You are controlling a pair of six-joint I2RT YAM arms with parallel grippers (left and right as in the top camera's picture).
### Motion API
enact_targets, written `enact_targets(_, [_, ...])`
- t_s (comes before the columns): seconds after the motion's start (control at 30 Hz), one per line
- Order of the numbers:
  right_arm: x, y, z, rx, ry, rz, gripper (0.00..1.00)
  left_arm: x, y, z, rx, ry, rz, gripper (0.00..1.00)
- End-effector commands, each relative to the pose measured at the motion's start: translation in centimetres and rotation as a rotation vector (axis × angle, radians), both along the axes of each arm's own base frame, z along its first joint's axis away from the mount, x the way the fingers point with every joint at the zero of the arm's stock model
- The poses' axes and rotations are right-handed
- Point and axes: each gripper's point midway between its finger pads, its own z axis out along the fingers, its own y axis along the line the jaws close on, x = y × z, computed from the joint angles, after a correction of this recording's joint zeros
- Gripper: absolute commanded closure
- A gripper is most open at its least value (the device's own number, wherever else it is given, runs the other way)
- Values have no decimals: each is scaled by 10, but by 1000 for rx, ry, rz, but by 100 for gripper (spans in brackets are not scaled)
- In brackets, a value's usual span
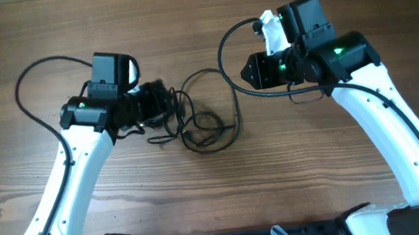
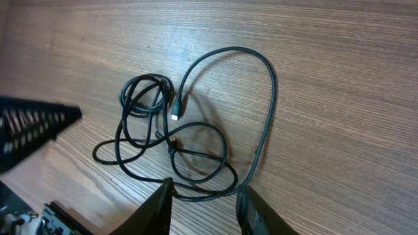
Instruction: Untangle cables
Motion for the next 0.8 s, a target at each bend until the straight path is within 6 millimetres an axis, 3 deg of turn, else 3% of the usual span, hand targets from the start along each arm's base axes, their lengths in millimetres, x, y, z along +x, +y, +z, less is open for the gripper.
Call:
enact_targets(0.0, [4,0,-1,-12,-13,1,65,17,30,-24,152,19,104,25])
enact_targets(0.2, [4,0,-1,-13,-14,2,64,27,38,-79,165,153,138,27])
enact_targets(0.37, [4,0,-1,-13,-15,2,64,27,57,-106,176,229,183,28])
enact_targets(0.43, [5,0,-1,-12,-18,2,63,29,64,-116,169,250,203,33])
enact_targets(0.5, [5,0,0,-11,-18,2,62,30,59,-124,130,268,192,39])
enact_targets(0.67, [7,1,1,-8,-25,1,60,32,43,-144,106,298,154,43])
enact_targets(0.77, [6,1,0,-8,-23,2,60,38,42,-146,105,275,146,58])
